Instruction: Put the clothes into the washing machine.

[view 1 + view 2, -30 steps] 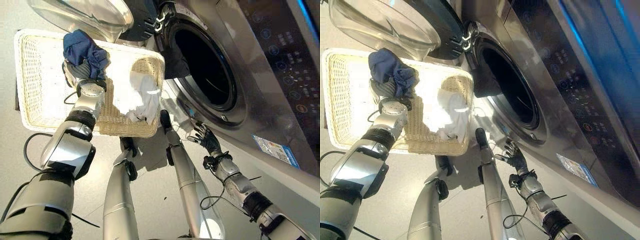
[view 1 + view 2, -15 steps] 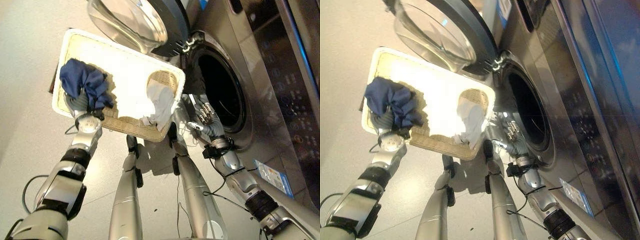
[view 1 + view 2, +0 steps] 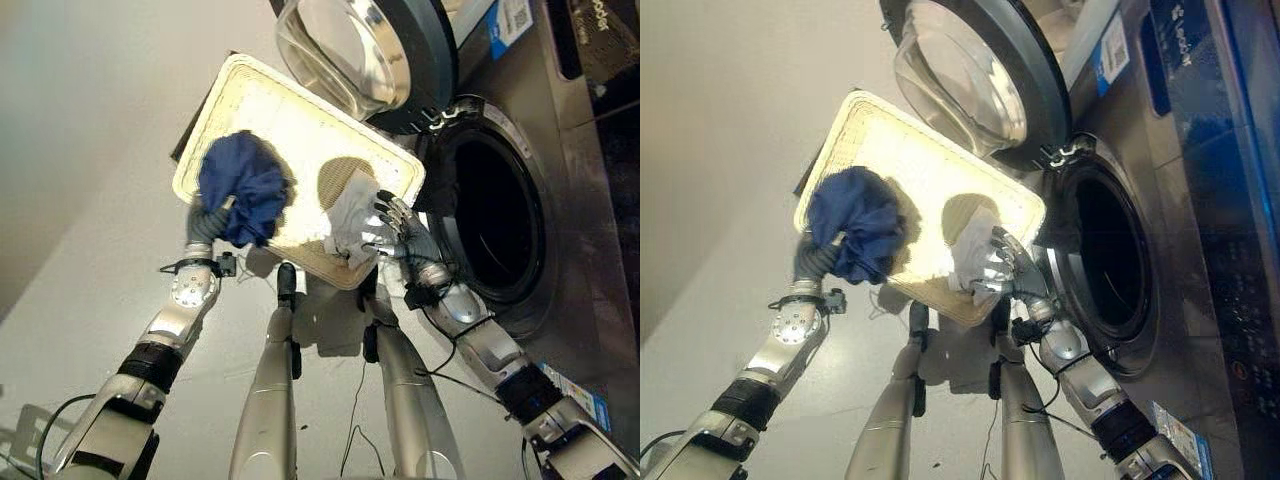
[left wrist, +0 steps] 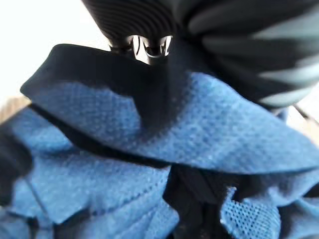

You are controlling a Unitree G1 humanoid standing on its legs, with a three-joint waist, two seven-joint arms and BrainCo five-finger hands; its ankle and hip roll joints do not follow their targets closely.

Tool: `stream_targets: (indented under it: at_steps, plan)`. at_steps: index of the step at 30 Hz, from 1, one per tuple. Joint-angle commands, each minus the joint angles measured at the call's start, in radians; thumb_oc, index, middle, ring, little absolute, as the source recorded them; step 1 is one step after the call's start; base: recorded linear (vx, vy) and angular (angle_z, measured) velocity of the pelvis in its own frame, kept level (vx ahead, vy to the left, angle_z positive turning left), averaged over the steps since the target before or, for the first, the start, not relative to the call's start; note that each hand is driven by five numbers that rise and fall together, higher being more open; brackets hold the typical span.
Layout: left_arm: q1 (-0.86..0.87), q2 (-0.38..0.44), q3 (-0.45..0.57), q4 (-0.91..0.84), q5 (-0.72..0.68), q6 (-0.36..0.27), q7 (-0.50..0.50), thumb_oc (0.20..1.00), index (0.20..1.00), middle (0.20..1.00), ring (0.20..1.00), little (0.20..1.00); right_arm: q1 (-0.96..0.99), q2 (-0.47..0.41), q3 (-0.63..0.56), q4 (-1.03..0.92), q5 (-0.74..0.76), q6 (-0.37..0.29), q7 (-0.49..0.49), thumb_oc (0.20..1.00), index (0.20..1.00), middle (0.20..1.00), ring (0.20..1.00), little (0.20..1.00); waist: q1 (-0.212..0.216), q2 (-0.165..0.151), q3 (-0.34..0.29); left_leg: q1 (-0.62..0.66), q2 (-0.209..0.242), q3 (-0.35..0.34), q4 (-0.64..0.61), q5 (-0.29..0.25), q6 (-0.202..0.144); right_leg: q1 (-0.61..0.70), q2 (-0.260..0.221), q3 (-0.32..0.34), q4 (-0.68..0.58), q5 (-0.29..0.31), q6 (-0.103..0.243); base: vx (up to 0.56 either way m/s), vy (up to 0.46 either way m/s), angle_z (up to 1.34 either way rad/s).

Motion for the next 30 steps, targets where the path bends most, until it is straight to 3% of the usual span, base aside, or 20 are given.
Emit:
stream_targets:
  at_steps: [1, 5, 12, 22, 30]
  plan:
    - [-0.03, -0.025, -0.044, -0.115, -0.258, -0.009, -0.383, 0.2, 0.2, 0.2, 0.2, 0.2, -0.038, -0.071, 0.033, -0.074, 0.057, 0.078, 0.15, 1.0, 1.0, 1.0, 1.0, 1.0, -0.024, 0.056, -0.019, 0.005, -0.085, 0.074, 0.029, -0.054, 0.046, 0.078, 0.033, -0.048, -0.042, -0.053, 0.052, -0.06, -0.011, 0.07]
    - [-0.055, -0.019, -0.112, -0.144, -0.329, 0.041, -0.474, 0.2, 0.2, 0.2, 0.2, 0.2, -0.064, -0.071, 0.073, -0.069, 0.151, 0.112, 0.208, 1.0, 1.0, 1.0, 1.0, 1.0, -0.029, 0.053, -0.019, 0.012, -0.085, 0.076, 0.024, -0.052, 0.049, 0.077, 0.037, -0.045, -0.042, -0.043, 0.058, -0.01, 0.002, 0.03]
    - [-0.088, -0.038, -0.185, -0.159, -0.434, 0.079, -0.552, 0.2, 0.2, 0.2, 0.2, 0.2, -0.08, -0.065, 0.131, -0.066, 0.211, 0.132, 0.221, 1.0, 1.0, 1.0, 1.0, 1.0, -0.041, 0.047, -0.019, 0.027, -0.082, 0.087, -0.002, -0.044, 0.055, 0.085, 0.045, -0.028, -0.064, -0.023, 0.065, 0.0, 0.007, -0.02]
    - [-0.114, -0.06, -0.241, -0.179, -0.434, 0.104, -0.525, 0.2, 0.2, 0.2, 0.2, 0.2, -0.081, -0.038, 0.176, -0.071, 0.368, 0.159, 0.247, 1.0, 1.0, 1.0, 1.0, 1.0, -0.051, 0.039, -0.019, 0.041, -0.08, 0.105, -0.022, -0.041, 0.058, 0.093, 0.045, -0.022, -0.089, -0.006, 0.07, 0.0, 0.007, -0.02]
    - [-0.111, -0.062, -0.254, -0.15, -0.335, 0.087, -0.422, 0.2, 0.2, 0.2, 0.2, 0.2, -0.035, 0.007, 0.187, -0.076, 0.674, 0.218, 0.34, 1.0, 1.0, 1.0, 1.0, 1.0, -0.048, 0.033, -0.019, 0.043, -0.083, 0.112, -0.027, -0.039, 0.058, 0.1, 0.035, -0.032, -0.106, 0.005, 0.073, 0.0, 0.007, -0.02]
